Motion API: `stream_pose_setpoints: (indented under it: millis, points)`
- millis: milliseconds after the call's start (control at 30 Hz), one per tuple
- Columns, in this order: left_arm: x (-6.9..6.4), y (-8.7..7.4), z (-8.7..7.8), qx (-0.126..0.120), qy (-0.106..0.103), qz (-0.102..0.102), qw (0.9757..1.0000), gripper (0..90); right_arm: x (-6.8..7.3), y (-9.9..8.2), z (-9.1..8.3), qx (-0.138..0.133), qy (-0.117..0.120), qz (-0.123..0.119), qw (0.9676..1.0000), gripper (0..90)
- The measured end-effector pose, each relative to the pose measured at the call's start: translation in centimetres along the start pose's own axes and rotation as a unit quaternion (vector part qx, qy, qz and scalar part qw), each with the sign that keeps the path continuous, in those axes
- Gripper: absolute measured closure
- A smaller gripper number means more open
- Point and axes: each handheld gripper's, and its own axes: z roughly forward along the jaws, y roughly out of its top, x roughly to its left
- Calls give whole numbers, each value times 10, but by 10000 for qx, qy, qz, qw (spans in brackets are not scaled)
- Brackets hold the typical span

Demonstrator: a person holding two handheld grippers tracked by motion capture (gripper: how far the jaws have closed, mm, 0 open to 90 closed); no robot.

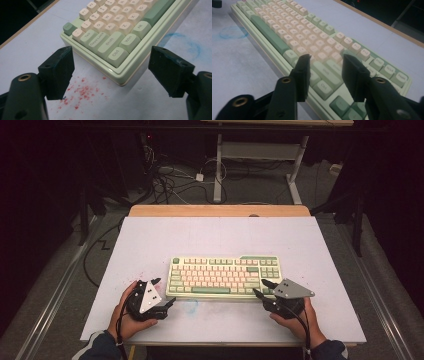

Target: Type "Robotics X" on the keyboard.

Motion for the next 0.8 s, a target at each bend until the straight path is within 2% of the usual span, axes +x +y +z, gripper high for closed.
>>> stream_pose_setpoints:
  millis: [33,100,233,400,633,800]
  points:
    - [0,0,1,0,4,-1,10000,197,1,4,2,36,-4,-29,10000,686]
    - [0,-1,1,33,3,4,10000,197,2,10,6,166,172,-89,9997,803]
    - [-1,-1,2,41,-10,-7,10000,197,6,22,19,322,308,-111,9989,881]
    - [-1,-2,2,76,-20,11,10000,197,5,36,38,420,381,-131,9983,900]
    - [-1,-5,4,181,-53,37,9998,197,1,49,64,556,336,-132,9978,900]
    - [-1,-5,4,236,-65,39,9997,197,5,55,82,698,428,-185,9965,900]
